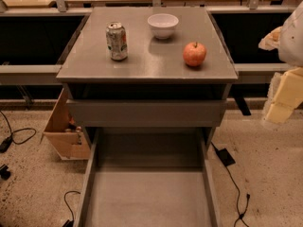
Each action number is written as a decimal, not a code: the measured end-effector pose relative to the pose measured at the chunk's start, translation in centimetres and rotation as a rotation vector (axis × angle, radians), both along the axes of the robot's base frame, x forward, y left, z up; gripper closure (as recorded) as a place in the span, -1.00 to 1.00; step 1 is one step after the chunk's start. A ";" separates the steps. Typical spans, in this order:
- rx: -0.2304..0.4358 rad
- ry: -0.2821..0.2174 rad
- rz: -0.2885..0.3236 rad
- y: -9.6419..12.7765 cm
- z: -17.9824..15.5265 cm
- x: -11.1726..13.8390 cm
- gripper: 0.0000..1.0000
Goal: Place apple into middle drawer
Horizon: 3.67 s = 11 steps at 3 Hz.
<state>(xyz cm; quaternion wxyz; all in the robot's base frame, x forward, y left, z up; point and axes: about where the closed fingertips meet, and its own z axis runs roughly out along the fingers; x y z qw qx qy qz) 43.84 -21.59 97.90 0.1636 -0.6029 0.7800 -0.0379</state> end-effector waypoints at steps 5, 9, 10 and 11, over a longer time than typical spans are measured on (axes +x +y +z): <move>0.637 -0.445 -0.116 -3.6 4.6 18.9 -1.00; 0.774 -0.344 -0.256 -3.5 -5.7 30.0 -1.00; 0.799 -0.294 -0.272 -3.0 -9.1 32.0 -1.00; 0.847 -0.247 -0.225 0.2 -10.2 32.5 -1.00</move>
Offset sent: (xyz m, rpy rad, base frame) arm 0.0498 -0.0227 0.0103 0.0868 -0.1303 -0.0458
